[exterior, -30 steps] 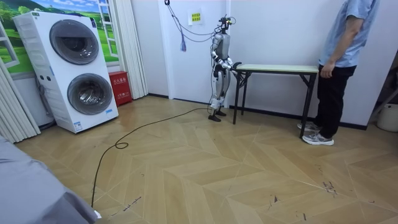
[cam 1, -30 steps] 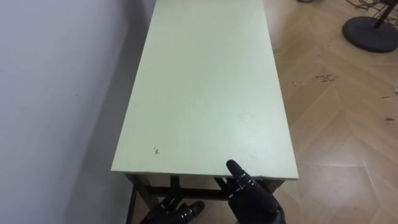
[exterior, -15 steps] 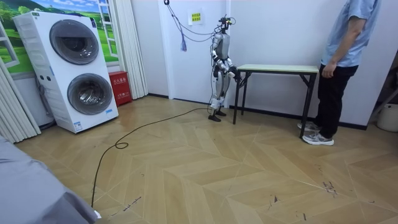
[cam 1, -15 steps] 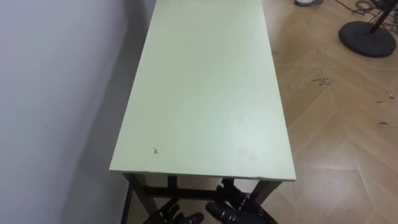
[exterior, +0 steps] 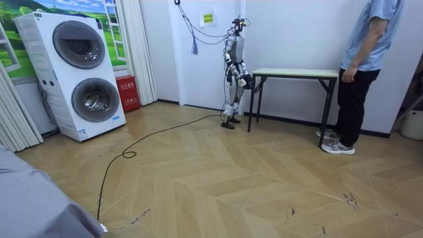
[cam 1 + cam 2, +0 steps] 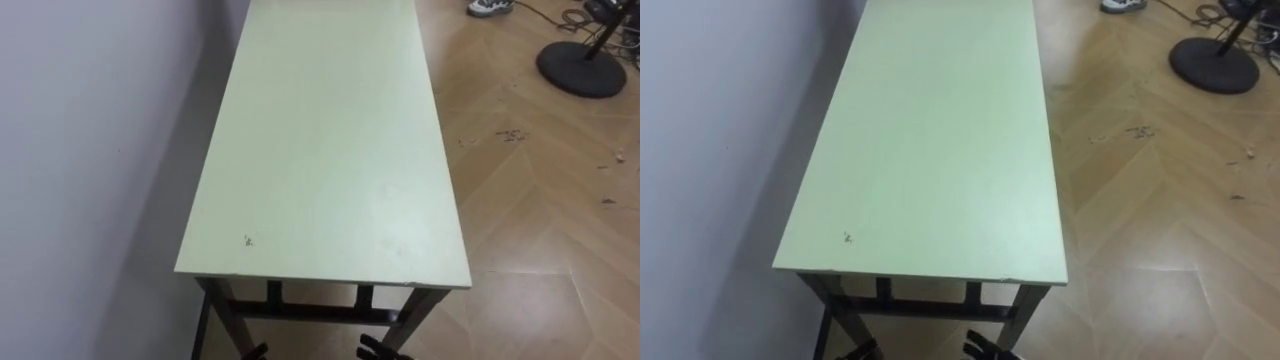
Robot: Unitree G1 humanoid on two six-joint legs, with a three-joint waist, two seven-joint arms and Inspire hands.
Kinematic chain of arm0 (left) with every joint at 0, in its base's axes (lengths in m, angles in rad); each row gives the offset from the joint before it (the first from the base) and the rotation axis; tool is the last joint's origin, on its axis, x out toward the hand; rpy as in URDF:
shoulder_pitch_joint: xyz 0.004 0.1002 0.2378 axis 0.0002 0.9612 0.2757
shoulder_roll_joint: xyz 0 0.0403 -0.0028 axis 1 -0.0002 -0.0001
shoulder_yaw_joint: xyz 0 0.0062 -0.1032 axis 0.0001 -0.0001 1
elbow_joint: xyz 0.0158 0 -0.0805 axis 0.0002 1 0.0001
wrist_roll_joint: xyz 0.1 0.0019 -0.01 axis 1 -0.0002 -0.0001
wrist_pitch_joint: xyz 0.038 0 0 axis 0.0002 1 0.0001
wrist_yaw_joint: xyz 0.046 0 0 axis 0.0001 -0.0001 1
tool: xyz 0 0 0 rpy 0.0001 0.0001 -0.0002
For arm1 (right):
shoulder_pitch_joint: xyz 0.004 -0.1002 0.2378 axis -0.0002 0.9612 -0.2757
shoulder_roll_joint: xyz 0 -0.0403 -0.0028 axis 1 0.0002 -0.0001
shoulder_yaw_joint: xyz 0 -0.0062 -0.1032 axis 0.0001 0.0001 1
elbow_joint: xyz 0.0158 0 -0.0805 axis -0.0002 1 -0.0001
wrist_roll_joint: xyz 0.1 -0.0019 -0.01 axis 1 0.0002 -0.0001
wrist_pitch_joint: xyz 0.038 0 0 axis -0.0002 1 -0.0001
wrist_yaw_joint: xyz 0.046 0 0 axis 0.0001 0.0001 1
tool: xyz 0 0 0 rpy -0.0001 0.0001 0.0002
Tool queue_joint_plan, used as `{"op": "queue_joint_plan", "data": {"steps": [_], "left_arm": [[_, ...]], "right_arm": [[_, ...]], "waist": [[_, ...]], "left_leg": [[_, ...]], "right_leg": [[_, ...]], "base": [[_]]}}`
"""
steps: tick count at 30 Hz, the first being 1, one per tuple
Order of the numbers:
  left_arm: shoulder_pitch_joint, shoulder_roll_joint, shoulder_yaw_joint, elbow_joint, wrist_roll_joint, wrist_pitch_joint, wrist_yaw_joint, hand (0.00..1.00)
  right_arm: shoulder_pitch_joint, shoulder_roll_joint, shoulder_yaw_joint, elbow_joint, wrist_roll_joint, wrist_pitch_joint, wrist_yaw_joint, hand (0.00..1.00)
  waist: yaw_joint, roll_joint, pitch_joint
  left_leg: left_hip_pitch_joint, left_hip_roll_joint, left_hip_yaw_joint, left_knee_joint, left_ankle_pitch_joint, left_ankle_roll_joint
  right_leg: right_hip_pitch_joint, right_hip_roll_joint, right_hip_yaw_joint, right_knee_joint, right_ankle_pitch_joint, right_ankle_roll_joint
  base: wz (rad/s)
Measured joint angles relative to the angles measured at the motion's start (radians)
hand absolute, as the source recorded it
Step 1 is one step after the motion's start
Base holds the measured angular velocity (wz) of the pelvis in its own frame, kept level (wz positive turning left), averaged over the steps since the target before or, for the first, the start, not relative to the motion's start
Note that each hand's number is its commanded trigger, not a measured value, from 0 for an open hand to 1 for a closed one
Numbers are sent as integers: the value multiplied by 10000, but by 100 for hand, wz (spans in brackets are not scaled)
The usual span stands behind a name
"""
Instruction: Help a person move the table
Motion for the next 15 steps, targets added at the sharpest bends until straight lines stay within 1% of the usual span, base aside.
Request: {"op": "queue_joint_plan", "data": {"steps": [2, 4, 5, 7, 9, 10, 12, 14, 15], "left_arm": [[-162, 12, 16, 316, 281, -32, 145, 0], [-227, 7, 32, 455, 515, -55, 267, 0], [-248, 5, 40, 534, 650, -63, 365, 0], [-351, -15, 103, 837, 884, -162, 557, 0], [-400, -34, 334, 1197, 1070, -232, 749, 0], [-396, -31, 518, 1461, 1220, -260, 918, 0], [-351, -23, 741, 1841, 1245, -272, 1211, 0], [16, -28, 1288, 2032, 1700, -311, 1557, 0], [116, -40, 1443, 2093, 1903, -332, 1622, 0]], "right_arm": [[-243, -9, -140, 906, -13, -23, -299, 0], [-340, 2, -262, 1192, -30, -80, -472, 0], [-350, 7, -309, 1503, -30, -134, -500, 0], [-420, 60, -484, 1856, -27, -263, -598, 0], [-493, 143, -658, 2193, -44, -349, -718, 0], [-557, 261, -926, 2532, -66, -422, -783, 0], [-606, 308, -1191, 2946, -67, -469, -909, 0], [-560, 327, -1392, 3538, -91, -468, -1095, 0], [-543, 337, -1446, 3709, -121, -485, -1124, 0]], "waist": [[-8, 11, -11], [-24, 23, -27], [-40, 26, -59], [-28, 21, -66], [-45, -8, -75], [-70, -34, -89], [-125, -58, -98], [-181, -108, -83], [-185, -121, -70]], "left_leg": [[-13, 4, -27, -6, 0, 0], [1, 7, -31, -22, -1, -2], [5, 9, -3, -24, -1, -2], [11, 10, 7, -27, -1, -3], [13, 16, 8, -32, -3, -6], [18, 21, -2, -36, -6, -12], [20, 18, -21, -40, -8, -12], [57, 20, -20, -66, -8, -12], [91, 22, -15, -69, -8, -12]], "right_leg": [[-9, 3, -6, -9, 0, 0], [-3, 9, -5, -20, 0, 1], [2, 10, -12, -20, -1, 1], [0, 13, -11, -21, -1, 0], [-1, 22, -11, -24, -1, 0], [-2, 28, -9, -24, 0, 0], [0, 27, -5, -24, 0, 0], [17, 28, -1, -25, -1, 0], [39, 30, -1, -25, -1, 0]], "base": [[0], [0], [0], [0], [0], [0], [0], [0], [0]]}}
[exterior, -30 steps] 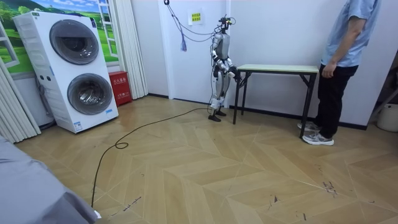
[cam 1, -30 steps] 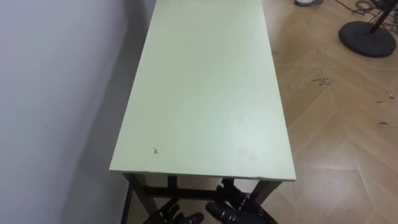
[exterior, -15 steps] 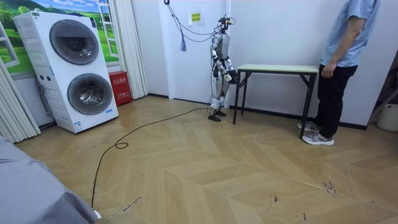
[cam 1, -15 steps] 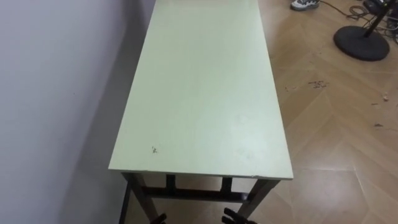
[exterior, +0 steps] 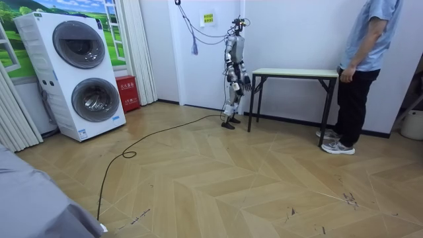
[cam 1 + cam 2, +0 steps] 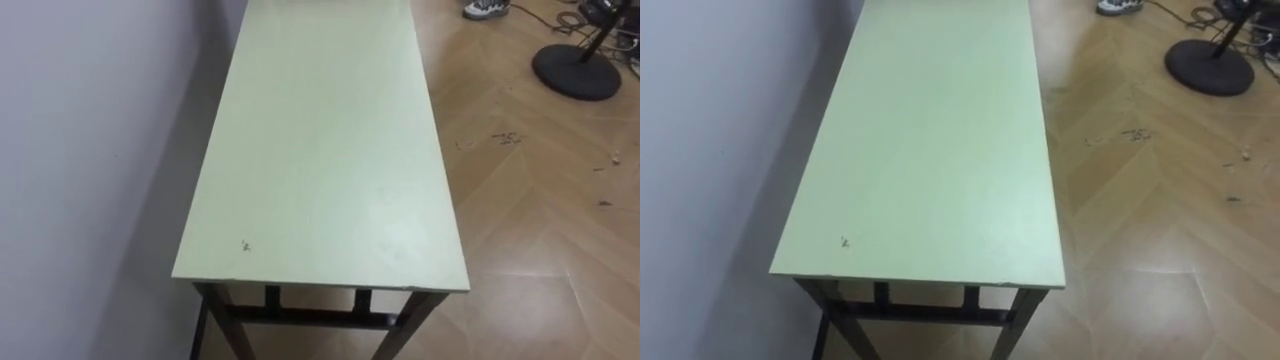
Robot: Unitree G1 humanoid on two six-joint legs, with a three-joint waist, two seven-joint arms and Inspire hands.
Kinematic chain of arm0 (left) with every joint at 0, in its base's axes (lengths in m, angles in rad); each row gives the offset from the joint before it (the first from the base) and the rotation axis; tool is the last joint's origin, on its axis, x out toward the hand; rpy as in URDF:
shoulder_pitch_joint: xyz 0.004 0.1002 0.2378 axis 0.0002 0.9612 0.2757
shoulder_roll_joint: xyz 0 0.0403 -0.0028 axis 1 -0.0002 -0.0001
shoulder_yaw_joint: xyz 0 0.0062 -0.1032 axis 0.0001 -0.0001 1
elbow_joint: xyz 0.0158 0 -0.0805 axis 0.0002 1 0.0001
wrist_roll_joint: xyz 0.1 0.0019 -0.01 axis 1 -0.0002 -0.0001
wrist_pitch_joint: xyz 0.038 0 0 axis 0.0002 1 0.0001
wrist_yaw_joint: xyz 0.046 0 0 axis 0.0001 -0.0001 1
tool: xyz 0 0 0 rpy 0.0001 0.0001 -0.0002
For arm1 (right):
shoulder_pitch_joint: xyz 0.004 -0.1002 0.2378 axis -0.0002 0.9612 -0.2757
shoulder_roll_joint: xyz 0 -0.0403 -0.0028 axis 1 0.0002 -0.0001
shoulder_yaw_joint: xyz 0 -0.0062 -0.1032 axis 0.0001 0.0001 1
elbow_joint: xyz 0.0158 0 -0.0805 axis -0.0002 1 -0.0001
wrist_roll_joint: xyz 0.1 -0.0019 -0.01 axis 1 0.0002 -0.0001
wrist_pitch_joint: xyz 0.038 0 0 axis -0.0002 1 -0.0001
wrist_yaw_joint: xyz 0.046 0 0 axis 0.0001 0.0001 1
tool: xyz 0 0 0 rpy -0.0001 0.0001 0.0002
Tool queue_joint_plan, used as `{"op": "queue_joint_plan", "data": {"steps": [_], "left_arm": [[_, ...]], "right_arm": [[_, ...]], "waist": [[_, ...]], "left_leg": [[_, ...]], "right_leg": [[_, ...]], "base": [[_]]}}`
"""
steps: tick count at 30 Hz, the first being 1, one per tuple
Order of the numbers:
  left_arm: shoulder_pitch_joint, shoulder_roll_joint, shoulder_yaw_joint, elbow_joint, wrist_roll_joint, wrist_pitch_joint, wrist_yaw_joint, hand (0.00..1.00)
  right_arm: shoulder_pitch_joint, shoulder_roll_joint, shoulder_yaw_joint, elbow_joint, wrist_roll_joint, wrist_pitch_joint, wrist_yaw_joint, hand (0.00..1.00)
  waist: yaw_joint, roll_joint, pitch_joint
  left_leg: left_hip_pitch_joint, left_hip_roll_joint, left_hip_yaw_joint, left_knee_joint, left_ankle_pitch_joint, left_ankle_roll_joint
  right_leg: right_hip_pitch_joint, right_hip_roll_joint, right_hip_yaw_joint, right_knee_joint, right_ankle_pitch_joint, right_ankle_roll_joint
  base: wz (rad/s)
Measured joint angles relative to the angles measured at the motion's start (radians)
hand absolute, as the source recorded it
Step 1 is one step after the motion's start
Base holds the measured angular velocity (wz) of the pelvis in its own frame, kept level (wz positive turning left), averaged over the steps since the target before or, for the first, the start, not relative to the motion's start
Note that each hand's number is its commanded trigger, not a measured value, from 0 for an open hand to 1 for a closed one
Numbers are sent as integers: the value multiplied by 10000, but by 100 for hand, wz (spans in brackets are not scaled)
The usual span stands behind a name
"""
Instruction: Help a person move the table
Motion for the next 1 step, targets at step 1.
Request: {"op": "queue_joint_plan", "data": {"steps": [1], "left_arm": [[154, -40, 275, 137, 437, -31, 175, 0]], "right_arm": [[31, 13, -183, 314, -76, -9, -26, 0]], "waist": [[-6, -10, 13]], "left_leg": [[43, 2, -1, -10, -1, 0]], "right_leg": [[49, 0, -5, -4, 0, 0]], "base": [[0]]}}
